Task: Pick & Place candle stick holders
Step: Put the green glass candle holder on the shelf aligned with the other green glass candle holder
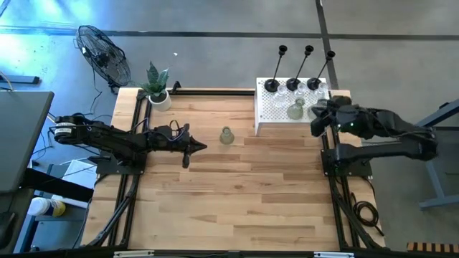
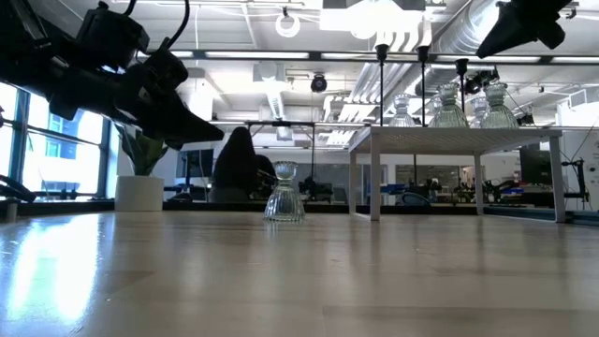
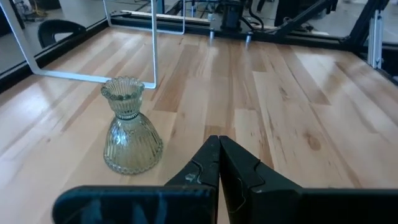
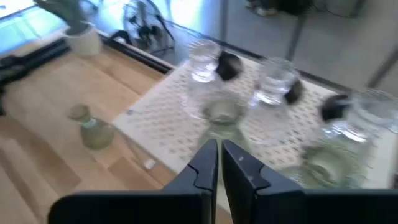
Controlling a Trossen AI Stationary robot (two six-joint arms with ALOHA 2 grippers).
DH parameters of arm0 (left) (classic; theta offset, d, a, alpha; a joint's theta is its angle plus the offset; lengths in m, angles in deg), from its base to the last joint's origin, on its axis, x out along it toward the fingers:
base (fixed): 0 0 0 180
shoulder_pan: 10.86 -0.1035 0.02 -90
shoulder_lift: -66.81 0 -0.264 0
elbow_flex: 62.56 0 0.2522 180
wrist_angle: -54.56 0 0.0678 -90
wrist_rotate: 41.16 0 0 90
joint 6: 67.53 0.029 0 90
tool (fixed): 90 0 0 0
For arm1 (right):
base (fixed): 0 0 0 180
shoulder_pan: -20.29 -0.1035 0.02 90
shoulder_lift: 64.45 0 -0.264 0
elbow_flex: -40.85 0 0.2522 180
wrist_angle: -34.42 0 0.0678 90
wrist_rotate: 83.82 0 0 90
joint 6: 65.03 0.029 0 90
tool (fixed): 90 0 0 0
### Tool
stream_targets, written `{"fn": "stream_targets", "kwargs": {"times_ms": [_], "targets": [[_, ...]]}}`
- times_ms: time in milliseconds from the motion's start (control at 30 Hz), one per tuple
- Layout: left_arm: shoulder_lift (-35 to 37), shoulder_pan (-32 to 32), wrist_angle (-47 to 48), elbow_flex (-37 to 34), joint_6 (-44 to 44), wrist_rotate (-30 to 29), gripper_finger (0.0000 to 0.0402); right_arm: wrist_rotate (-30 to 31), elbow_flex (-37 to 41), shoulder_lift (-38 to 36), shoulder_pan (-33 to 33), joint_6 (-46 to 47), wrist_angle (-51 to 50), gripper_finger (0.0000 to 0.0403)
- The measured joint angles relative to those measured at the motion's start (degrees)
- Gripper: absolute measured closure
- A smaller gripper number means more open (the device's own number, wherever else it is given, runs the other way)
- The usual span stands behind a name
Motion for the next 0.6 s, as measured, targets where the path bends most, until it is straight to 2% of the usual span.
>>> {"fn": "stream_targets", "kwargs": {"times_ms": [133, 300, 433, 600], "targets": [[-0.01, 0.0, 0.0, 0.0, -4.43, -1.2, 0.0401, 5.28, 0.37, 2.23, -8.73, 1.74, 0.97, 0.0393], [-0.01, 0.01, 0.44, 0.06, -4.98, -2.71, 0.0385, 11.12, 0.37, 5.65, -19.2, 2.72, 4.2, 0.0397], [0.01, 2.12, 3.67, 2.2, -4.2, -7.99, 0.0336, 14.58, 0.37, 8.16, -26.5, 2.71, 7.9, 0.0402], [-1.78, 4.96, 12.0, 8.16, -1.66, -14.87, 0.0247, 18.37, 0.37, 12.34, -35.44, 1.9, 12.78, 0.0402]]}}
